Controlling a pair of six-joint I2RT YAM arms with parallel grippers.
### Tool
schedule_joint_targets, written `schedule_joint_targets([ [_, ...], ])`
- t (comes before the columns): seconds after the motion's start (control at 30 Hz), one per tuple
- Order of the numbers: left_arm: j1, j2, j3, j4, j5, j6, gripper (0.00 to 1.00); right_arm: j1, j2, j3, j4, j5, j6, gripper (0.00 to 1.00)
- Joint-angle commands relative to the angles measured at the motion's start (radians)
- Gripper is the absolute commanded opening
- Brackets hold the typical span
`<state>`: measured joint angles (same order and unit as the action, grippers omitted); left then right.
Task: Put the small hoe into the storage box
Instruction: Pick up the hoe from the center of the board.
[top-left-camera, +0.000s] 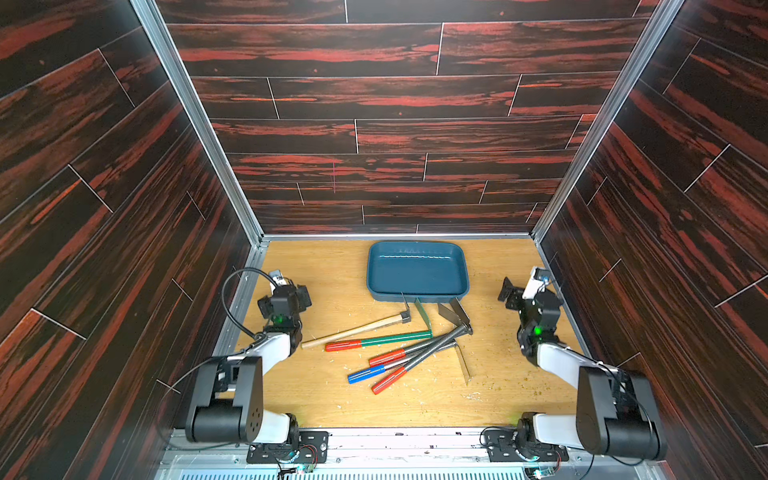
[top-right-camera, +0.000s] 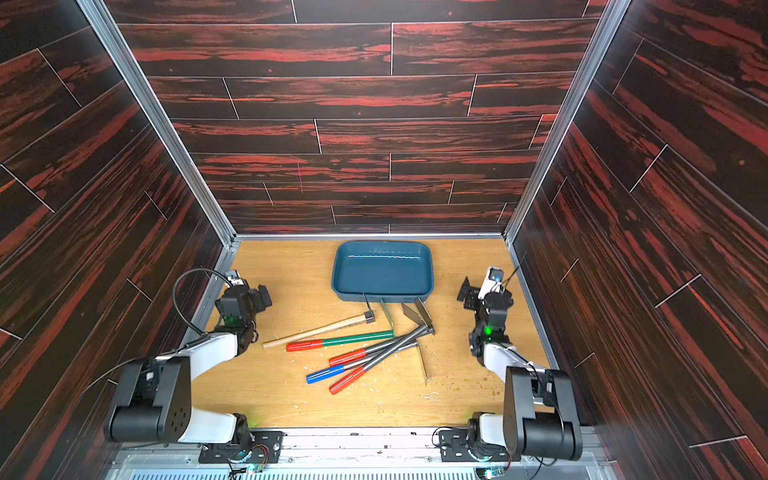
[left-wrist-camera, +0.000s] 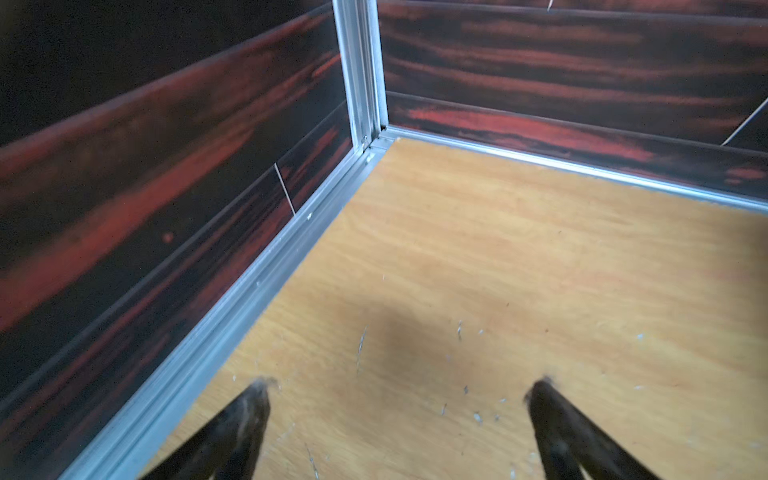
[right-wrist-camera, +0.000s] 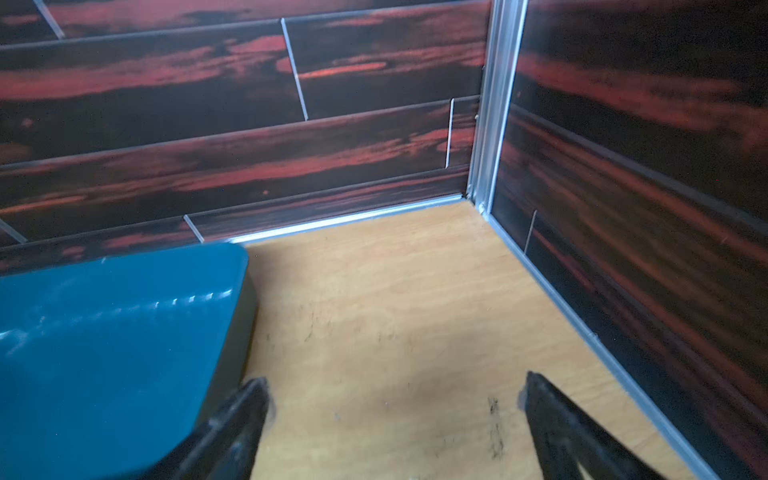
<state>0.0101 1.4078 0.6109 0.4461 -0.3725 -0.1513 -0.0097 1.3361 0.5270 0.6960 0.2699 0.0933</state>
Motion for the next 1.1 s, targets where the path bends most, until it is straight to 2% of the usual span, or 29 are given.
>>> schedule_joint_targets([
  [0.0, -0.012, -0.072, 0.070, -0.214, 0.019, -0.019, 1.00, 0.054, -0.023, 0.097, -0.227, 0.149, 0.028, 0.98],
  [0.13, -0.045, -0.162, 0.090, -0.312, -0.002, -0.027, 1.00, 0.079, -0.036, 0.245, -0.516, 0.177, 0.174, 0.98],
  [0.2, -0.053, -0.206, 0.103, -0.368, 0.019, -0.043, 1.00, 0.113, -0.039, 0.304, -0.627, 0.187, 0.203, 0.98],
  [0.33, -0.078, -0.270, 0.168, -0.542, 0.058, -0.076, 1.00, 0.245, -0.052, 0.405, -0.826, 0.295, 0.222, 0.98],
  [0.4, -0.103, -0.303, 0.183, -0.604, 0.064, -0.083, 1.00, 0.296, -0.070, 0.427, -0.895, 0.331, 0.310, 0.98],
  [0.53, -0.156, -0.384, 0.193, -0.690, 0.089, -0.088, 1.00, 0.365, -0.074, 0.491, -1.041, 0.271, 0.415, 0.98],
  [0.6, -0.173, -0.414, 0.206, -0.744, 0.098, -0.095, 1.00, 0.405, -0.052, 0.543, -1.129, 0.254, 0.485, 0.94],
  [0.73, -0.189, -0.451, 0.242, -0.863, 0.180, -0.101, 1.00, 0.591, -0.010, 0.641, -1.251, 0.330, 0.581, 0.95],
  [0.83, -0.216, -0.482, 0.258, -0.926, 0.191, -0.128, 1.00, 0.730, 0.050, 0.744, -1.381, 0.369, 0.705, 0.94],
  [0.9, -0.241, -0.502, 0.260, -0.949, 0.196, -0.131, 1.00, 0.818, 0.094, 0.802, -1.451, 0.390, 0.796, 0.98],
  [1.07, -0.308, -0.518, 0.259, -1.012, 0.186, -0.110, 1.00, 0.988, 0.167, 0.862, -1.510, 0.399, 0.936, 0.98],
])
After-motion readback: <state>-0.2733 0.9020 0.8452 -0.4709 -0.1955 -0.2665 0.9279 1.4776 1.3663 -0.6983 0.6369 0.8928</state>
